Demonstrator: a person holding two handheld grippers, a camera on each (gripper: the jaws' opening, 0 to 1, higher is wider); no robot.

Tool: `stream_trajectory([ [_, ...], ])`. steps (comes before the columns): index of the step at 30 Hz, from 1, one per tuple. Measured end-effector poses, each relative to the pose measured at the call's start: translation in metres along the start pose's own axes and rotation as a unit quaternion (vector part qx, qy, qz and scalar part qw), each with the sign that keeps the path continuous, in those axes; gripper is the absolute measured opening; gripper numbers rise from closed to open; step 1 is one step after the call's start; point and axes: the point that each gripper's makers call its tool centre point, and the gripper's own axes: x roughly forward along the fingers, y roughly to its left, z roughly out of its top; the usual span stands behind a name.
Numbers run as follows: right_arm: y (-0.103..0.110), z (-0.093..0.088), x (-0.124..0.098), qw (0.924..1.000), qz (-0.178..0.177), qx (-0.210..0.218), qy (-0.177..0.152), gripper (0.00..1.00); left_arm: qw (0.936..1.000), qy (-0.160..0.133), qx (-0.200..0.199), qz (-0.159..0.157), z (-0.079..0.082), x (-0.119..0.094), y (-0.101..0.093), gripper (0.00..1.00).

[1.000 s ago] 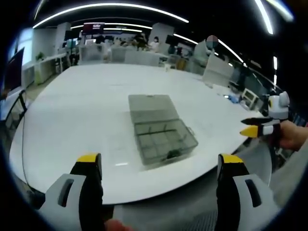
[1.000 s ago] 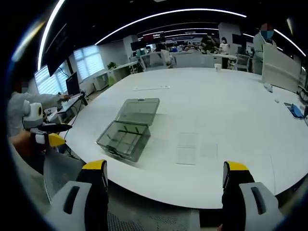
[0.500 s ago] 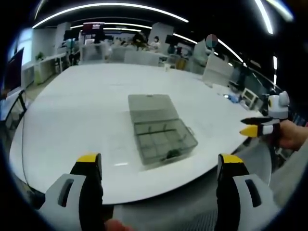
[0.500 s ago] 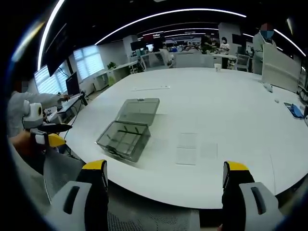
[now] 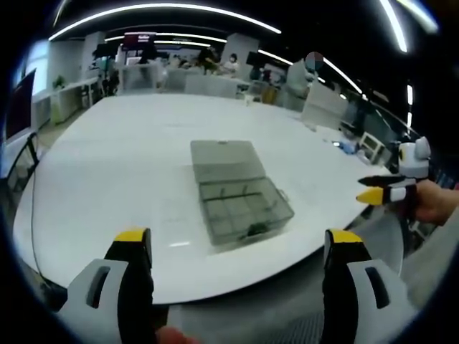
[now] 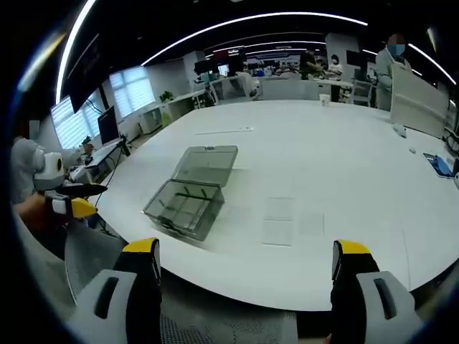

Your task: Insert the divider into the dual guide fixture by aligning both edges with the guide slots and pushing it downward to the bottom, including one-sided entry, uneven engagement, binding, and posture correction.

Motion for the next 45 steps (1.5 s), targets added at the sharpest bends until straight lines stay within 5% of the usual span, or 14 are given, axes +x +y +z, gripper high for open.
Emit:
stream_trajectory([
  [45,0.0036,0.0026,0.0086,0.9996,0.004,-0.017,0.023,0.91,0.9998,-0.002,-0.013,-0.013,0.0033,-0.0003,-0.0015,0.97],
])
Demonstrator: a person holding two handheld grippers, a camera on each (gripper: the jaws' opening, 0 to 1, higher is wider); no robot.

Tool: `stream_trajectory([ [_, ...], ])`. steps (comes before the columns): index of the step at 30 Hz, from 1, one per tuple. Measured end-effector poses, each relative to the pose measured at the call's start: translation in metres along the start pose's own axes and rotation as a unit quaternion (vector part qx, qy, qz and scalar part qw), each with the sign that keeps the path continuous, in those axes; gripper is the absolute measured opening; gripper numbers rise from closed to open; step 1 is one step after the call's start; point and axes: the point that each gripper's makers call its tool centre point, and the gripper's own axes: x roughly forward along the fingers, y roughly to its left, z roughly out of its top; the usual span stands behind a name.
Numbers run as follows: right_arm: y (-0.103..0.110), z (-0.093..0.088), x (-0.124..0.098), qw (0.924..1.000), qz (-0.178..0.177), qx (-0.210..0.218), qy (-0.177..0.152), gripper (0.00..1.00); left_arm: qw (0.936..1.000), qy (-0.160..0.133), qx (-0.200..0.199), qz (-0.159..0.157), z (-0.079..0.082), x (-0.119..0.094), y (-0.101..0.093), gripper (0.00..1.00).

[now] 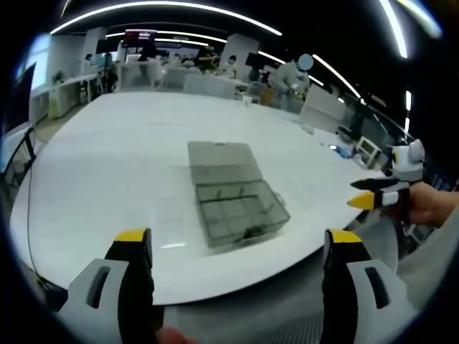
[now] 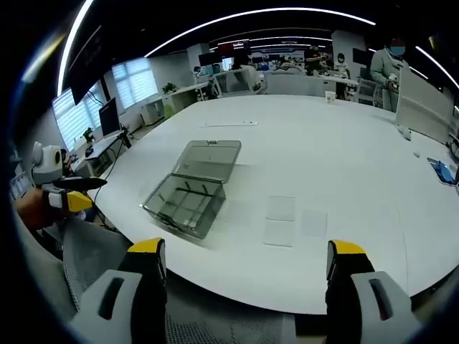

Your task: Insert the divider into the dual guide fixture by aligning both edges with the guide slots and pushing it downward to the bottom, including one-sided entry, uneven engagement, binding, and posture correction.

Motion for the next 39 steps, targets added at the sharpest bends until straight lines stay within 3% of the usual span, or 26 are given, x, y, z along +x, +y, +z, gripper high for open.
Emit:
stream_trajectory([
  [25,-0.007,0.009,0.026,0.9998,0.002,-0.004,0.022,0.86,0.9999,0.004,0.001,-0.013,0.002,0.006,-0.005,0.96],
  [39,-0.017,0.009,0.057,0.9987,-0.003,-0.007,0.05,0.75,0.9998,0.01,0.007,-0.018,0.004,0.012,-0.001,0.96],
])
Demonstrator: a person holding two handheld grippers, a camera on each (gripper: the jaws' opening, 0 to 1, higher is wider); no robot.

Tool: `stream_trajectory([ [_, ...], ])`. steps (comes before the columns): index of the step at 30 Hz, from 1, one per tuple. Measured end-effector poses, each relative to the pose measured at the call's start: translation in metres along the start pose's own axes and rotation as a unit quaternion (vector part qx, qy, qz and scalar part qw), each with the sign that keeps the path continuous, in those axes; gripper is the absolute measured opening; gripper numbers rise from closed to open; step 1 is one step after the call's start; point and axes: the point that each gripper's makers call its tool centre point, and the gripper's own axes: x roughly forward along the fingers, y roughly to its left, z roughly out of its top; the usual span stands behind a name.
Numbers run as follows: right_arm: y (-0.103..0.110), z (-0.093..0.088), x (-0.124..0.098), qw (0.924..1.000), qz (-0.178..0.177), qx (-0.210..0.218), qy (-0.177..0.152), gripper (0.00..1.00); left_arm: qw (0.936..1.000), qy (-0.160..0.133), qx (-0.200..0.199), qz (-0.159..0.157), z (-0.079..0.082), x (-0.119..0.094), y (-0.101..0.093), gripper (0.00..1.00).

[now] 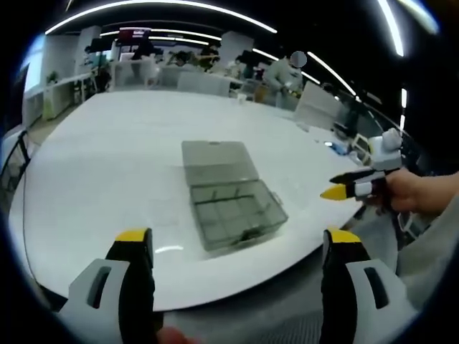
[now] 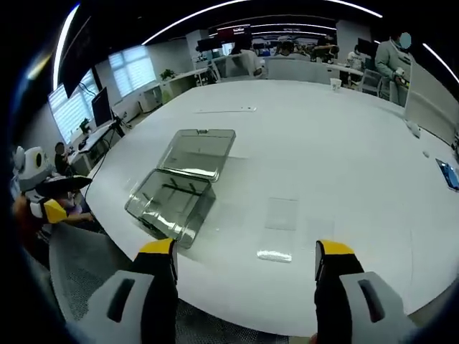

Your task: Insert the divider into the dual guide fixture by aligning both edges with the guide slots and pushing it downward to the bottom, including one-sided entry, uneven engagement, binding, and posture correction.

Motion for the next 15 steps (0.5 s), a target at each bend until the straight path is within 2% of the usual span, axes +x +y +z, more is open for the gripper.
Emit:
stream_trajectory([
  [15,-0.007,0.004,0.039,0.9992,-0.007,-0.022,0.034,0.58,0.9999,0.012,0.009,-0.005,0.0,0.009,0.006,0.96],
])
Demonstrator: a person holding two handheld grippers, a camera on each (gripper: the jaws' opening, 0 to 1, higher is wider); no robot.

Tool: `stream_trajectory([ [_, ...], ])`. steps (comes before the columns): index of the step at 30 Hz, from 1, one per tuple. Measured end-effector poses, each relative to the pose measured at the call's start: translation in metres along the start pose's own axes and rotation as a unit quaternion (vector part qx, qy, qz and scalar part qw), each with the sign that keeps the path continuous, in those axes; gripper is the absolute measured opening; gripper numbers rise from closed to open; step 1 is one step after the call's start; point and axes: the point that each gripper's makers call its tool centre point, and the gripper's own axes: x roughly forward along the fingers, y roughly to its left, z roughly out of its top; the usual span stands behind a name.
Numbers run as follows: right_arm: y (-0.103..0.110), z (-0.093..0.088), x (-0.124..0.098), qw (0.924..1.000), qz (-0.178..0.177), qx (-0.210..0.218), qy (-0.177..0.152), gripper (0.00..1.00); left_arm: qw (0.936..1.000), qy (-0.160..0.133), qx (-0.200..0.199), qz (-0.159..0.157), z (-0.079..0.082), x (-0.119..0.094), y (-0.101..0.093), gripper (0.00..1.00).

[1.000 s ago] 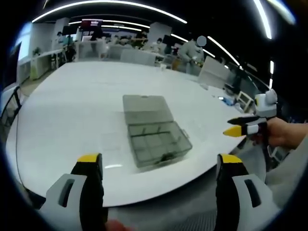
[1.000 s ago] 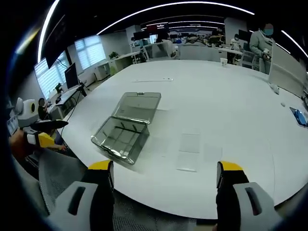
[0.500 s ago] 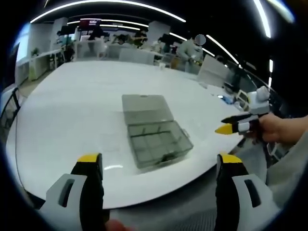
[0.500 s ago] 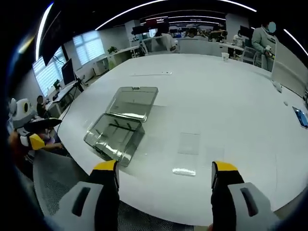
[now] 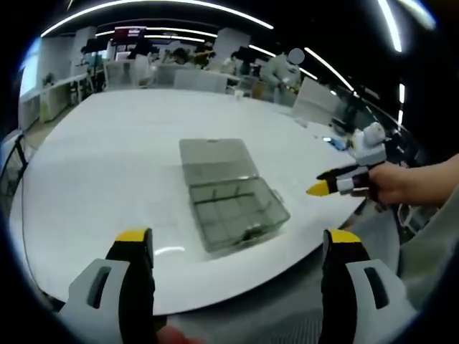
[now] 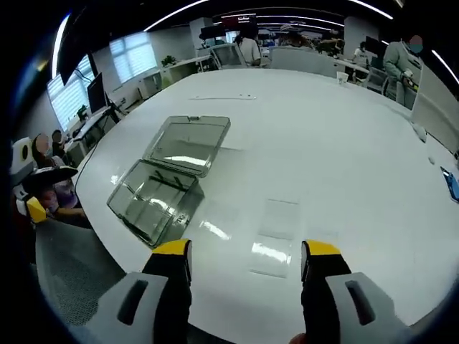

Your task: Insert the divider into the dual guide fixture by aligning both edges with the guide slots and pushing it downward to the bottom, including one-sided entry, uneven engagement, binding, and posture correction.

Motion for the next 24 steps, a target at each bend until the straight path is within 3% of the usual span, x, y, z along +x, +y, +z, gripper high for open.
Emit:
stream_trajectory([
  [24,-0.021,-0.014,0.04,0.9986,-0.02,0.007,0.048,0.44,0.9998,0.015,0.005,-0.01,-0.005,0.009,0.0,0.96],
])
